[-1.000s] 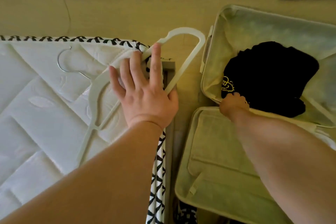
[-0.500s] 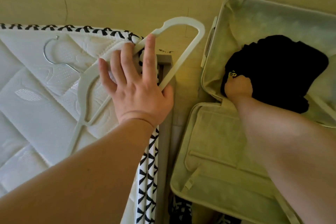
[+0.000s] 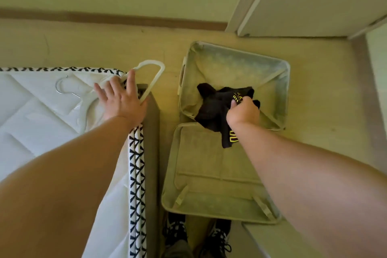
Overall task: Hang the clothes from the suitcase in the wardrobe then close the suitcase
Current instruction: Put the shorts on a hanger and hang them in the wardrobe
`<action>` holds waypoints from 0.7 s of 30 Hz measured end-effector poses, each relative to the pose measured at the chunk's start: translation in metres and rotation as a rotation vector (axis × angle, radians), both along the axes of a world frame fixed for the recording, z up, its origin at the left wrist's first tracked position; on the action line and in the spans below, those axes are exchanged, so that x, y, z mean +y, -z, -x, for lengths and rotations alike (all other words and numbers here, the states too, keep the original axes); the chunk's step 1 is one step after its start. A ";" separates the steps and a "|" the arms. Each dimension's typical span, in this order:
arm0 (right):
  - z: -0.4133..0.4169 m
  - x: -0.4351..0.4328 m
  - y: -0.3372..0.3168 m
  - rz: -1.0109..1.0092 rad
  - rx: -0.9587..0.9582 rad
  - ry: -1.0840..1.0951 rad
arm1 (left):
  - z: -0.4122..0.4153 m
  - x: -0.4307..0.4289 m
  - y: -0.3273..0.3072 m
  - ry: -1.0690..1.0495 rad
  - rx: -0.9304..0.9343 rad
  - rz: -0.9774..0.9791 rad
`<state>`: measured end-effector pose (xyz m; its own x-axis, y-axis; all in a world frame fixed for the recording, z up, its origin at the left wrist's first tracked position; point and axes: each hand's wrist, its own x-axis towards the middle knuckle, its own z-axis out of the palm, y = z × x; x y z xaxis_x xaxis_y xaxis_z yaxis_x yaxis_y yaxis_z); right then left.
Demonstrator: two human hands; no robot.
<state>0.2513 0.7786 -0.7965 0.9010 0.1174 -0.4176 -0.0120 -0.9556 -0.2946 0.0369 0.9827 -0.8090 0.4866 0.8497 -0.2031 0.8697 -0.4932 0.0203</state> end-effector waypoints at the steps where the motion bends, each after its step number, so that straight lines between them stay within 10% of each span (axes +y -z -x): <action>1: 0.001 -0.008 -0.034 -0.010 0.000 0.020 | 0.000 -0.001 -0.026 0.055 0.021 0.016; 7: 0.023 -0.025 -0.221 -0.214 0.069 0.211 | 0.015 -0.041 -0.202 0.030 -0.092 0.150; 13: 0.039 -0.030 -0.408 -0.508 0.074 0.251 | 0.013 -0.069 -0.353 -0.483 -0.650 0.805; 21: 0.052 -0.070 -0.570 -0.898 0.247 0.410 | -0.012 -0.125 -0.557 -0.104 -0.875 1.298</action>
<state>0.1994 0.7082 -0.2265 0.8428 0.1809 -0.5069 -0.4465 -0.2907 -0.8462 0.0487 0.8581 -0.2516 0.7929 0.3610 -0.4909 0.3891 0.3199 0.8639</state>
